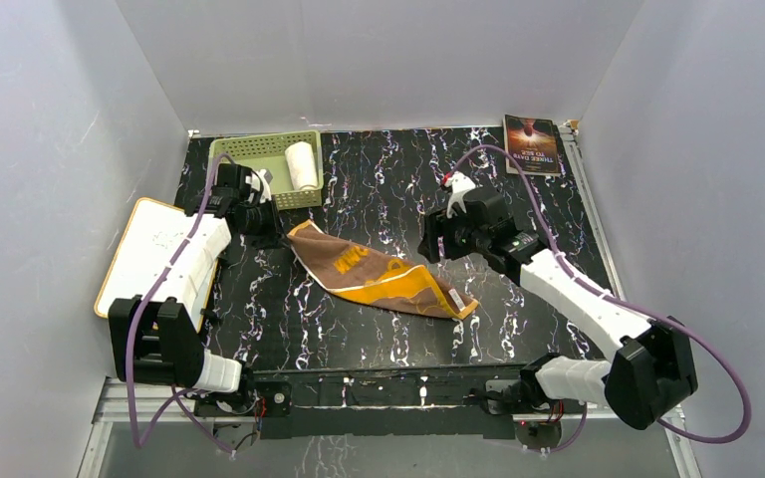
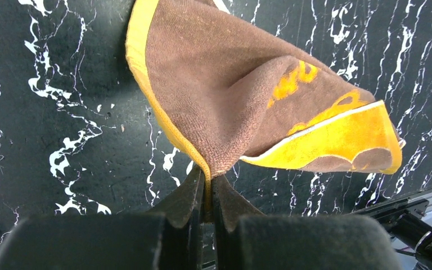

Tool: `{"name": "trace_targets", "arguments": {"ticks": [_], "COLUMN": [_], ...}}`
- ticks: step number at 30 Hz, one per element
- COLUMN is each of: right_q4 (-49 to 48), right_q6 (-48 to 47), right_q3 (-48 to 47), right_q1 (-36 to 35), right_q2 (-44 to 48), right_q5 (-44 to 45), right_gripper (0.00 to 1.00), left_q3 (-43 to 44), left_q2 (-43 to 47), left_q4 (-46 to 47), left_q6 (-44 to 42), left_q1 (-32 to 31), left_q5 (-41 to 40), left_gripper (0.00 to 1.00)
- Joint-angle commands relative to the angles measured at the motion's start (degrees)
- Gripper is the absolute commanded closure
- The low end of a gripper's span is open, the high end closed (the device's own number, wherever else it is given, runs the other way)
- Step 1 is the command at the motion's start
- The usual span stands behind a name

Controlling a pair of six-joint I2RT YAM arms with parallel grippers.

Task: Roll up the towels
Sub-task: Flatten out the towel at the center of the board.

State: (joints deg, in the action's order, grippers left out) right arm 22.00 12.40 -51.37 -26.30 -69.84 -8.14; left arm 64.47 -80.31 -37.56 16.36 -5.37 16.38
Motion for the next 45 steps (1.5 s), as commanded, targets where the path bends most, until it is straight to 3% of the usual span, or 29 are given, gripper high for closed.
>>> {"name": "trace_targets", "arguments": {"ticks": [1,6,13,15,24,40,41,45], "right_q4": [-1.47,1.12,0.73,1.37,1.47,1.05,1.20,1.12], "right_q6": [-5.21,-4.87,-3.49,-3.01,-1.34,-0.47,-0.39,-0.19], "right_q3": [-2.77,-5.18,-6.77,-7.40,-6.40,-8.30,-8.58,-9.94], "right_q1": [-1.99,-2.04,-2.49,-2.57,-2.87,-3.74,-3.76,-3.84], "right_q2": [0.27,-9.55,-17.24,-18.97,-21.75,-25.92,-26.05,-26.03], "right_q5": [-5.56,-10.12,-8.37,-7.47,-5.69,-7.59,-7.51,-8.33], "right_gripper": [0.34,0.36,0.47,0.46,0.42,0.46,0.49,0.76], "left_q3": [-1.43,-2.72,-5.58,-6.25,-7.38,-6.11,-6.15,-5.81], "left_q2": [1.65,1.66,3.38,3.28,3.37,3.54,3.36,2.68], "left_q4": [-1.47,-0.18,2.18,2.57,3.29,4.26,4.37,4.59], "left_q6": [-1.20,-0.90,0.20,0.29,-0.16,0.60,0.60,0.43], "left_q1": [0.36,0.36,0.36,0.36,0.36,0.36,0.36,0.48], "left_q5": [-0.27,1.28,4.97,5.36,4.29,5.33,5.33,5.41], "left_gripper": [1.00,1.00,1.00,1.00,1.00,1.00,1.00,1.00]}}
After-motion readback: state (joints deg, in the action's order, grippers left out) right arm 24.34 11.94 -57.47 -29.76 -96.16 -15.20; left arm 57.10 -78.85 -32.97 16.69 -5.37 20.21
